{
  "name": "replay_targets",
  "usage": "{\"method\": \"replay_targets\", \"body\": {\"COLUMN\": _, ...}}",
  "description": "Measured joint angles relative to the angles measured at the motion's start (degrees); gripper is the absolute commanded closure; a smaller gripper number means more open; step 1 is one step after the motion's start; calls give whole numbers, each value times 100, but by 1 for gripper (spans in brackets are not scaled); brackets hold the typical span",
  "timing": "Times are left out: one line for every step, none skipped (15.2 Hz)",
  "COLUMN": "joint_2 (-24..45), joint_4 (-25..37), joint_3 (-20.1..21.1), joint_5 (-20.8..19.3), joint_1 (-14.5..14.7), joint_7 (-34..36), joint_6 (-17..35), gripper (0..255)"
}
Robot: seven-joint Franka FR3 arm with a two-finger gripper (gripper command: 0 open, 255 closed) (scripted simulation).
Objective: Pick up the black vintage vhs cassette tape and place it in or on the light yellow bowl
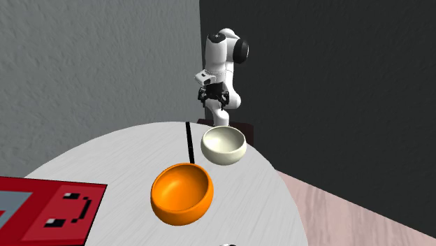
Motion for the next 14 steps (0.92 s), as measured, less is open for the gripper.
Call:
{"method": "replay_targets", "body": {"joint_2": 0, "joint_4": 0, "joint_3": 0, "joint_5": 0, "joint_1": 0, "joint_7": 0, "joint_6": 0, "gripper": 0}}
{"method": "replay_targets", "body": {"joint_2": 73, "joint_4": 46, "joint_3": -50, "joint_5": -31, "joint_1": 5, "joint_7": -89, "joint_6": 51, "gripper": 0}}
{"method": "replay_targets", "body": {"joint_2": 213, "joint_4": 104, "joint_3": -118, "joint_5": -70, "joint_1": 15, "joint_7": -219, "joint_6": 167, "gripper": 0}}
{"method": "replay_targets", "body": {"joint_2": 313, "joint_4": 142, "joint_3": -195, "joint_5": -106, "joint_1": 33, "joint_7": -373, "joint_6": 273, "gripper": 0}}
{"method": "replay_targets", "body": {"joint_2": 496, "joint_4": 257, "joint_3": -302, "joint_5": -163, "joint_1": 39, "joint_7": -563, "joint_6": 392, "gripper": 0}}
{"method": "replay_targets", "body": {"joint_2": 657, "joint_4": 338, "joint_3": -397, "joint_5": -203, "joint_1": 54, "joint_7": -749, "joint_6": 519, "gripper": 0}}
{"method": "replay_targets", "body": {"joint_2": 825, "joint_4": 433, "joint_3": -496, "joint_5": -238, "joint_1": 68, "joint_7": -942, "joint_6": 641, "gripper": 0}}
{"method": "replay_targets", "body": {"joint_2": 1004, "joint_4": 546, "joint_3": -580, "joint_5": -258, "joint_1": 91, "joint_7": -1124, "joint_6": 757, "gripper": 0}}
{"method": "replay_targets", "body": {"joint_2": 1174, "joint_4": 634, "joint_3": -638, "joint_5": -255, "joint_1": 124, "joint_7": -1277, "joint_6": 884, "gripper": 0}}
{"method": "replay_targets", "body": {"joint_2": 1378, "joint_4": 781, "joint_3": -720, "joint_5": -262, "joint_1": 146, "joint_7": -1460, "joint_6": 990, "gripper": 0}}
{"method": "replay_targets", "body": {"joint_2": 1514, "joint_4": 873, "joint_3": -793, "joint_5": -259, "joint_1": 170, "joint_7": -1640, "joint_6": 1081, "gripper": 0}}
{"method": "replay_targets", "body": {"joint_2": 1749, "joint_4": 1066, "joint_3": -851, "joint_5": -236, "joint_1": 206, "joint_7": -1803, "joint_6": 1173, "gripper": 0}}
{"method": "replay_targets", "body": {"joint_2": 1966, "joint_4": 1202, "joint_3": -925, "joint_5": -218, "joint_1": 231, "joint_7": -1987, "joint_6": 1294, "gripper": 0}}
{"method": "replay_targets", "body": {"joint_2": 2183, "joint_4": 1402, "joint_3": -1010, "joint_5": -198, "joint_1": 247, "joint_7": -2195, "joint_6": 1353, "gripper": 0}}
